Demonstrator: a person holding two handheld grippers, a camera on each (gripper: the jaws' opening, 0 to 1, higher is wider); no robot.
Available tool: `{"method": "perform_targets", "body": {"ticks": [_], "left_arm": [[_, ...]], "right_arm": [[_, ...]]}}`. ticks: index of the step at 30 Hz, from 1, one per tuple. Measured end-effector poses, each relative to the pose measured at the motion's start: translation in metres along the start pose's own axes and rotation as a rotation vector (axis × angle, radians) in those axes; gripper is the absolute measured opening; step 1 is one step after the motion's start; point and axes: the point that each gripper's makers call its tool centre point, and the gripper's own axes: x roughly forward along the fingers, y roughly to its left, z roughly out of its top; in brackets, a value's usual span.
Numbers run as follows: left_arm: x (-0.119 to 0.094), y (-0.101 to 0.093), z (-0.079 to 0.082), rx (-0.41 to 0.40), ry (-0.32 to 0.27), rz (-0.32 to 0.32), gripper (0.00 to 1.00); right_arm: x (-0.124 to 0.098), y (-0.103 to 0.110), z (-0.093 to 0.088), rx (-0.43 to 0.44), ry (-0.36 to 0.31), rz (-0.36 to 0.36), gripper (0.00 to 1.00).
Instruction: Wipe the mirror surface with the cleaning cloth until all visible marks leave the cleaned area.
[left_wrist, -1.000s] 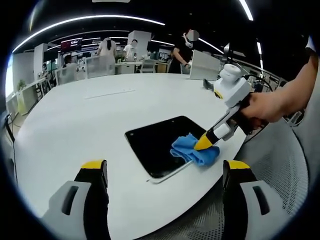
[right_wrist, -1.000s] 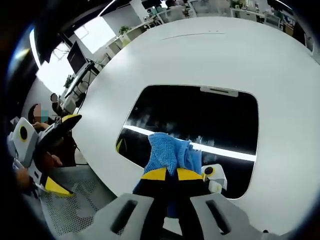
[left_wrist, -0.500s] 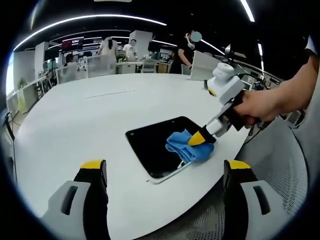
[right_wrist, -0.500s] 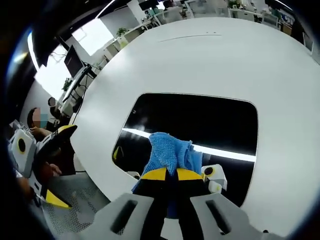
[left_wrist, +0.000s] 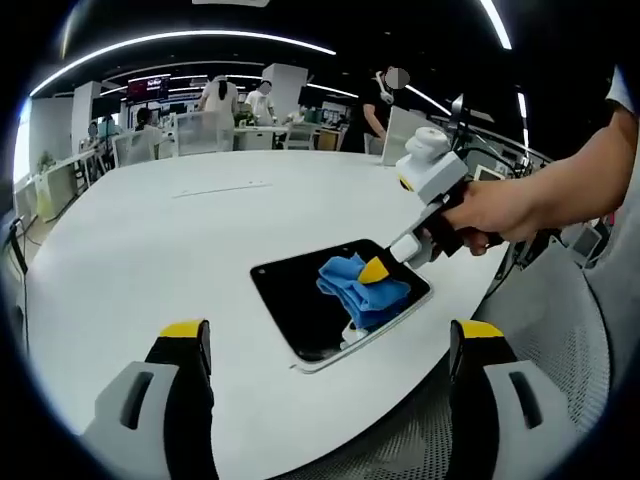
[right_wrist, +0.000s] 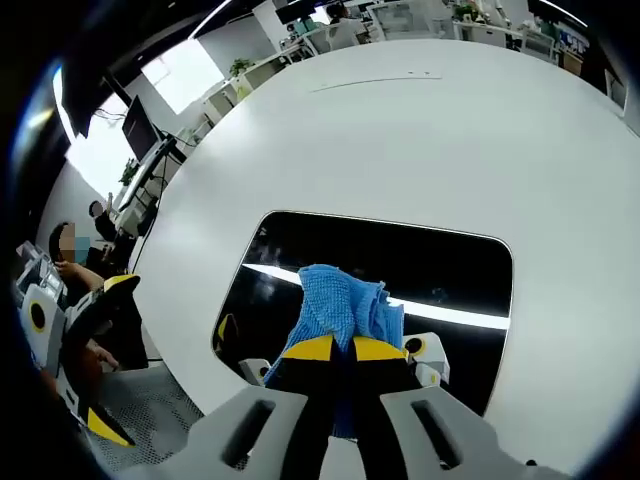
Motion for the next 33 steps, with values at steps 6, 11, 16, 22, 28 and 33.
{"method": "perform_targets", "body": {"ticks": [6, 11, 16, 22, 28, 33], "left_arm": [[0.001, 0.001, -0.003, 0.023, 0.02, 0.012, 0.99], [0.001, 0.001, -0.006, 0.028, 0.031, 0.012, 0.99], [0.001, 0.001, -0.006, 0.028, 0.034, 0.011, 0.99], [0.002, 0.001, -0.005, 0.025, 0.031, 0.008, 0.99], [0.002, 0.002, -0.006, 0.022, 0.03, 0.011, 0.98], [0.002, 0.003, -0.005, 0.021, 0.026, 0.012, 0.98]], "right_arm": [[0.003, -0.002, 0.008, -0.004, -0.008, -0.015, 0.0], [0.006, -0.006, 0.016, -0.023, -0.024, -0.047, 0.0], [0.009, -0.01, 0.023, -0.034, -0.021, -0.053, 0.0], [0.012, -0.015, 0.032, -0.038, -0.019, -0.069, 0.0], [0.015, -0.018, 0.039, -0.048, -0.015, -0.072, 0.0], [0.018, -0.02, 0.046, -0.063, -0.011, -0.08, 0.0]]}}
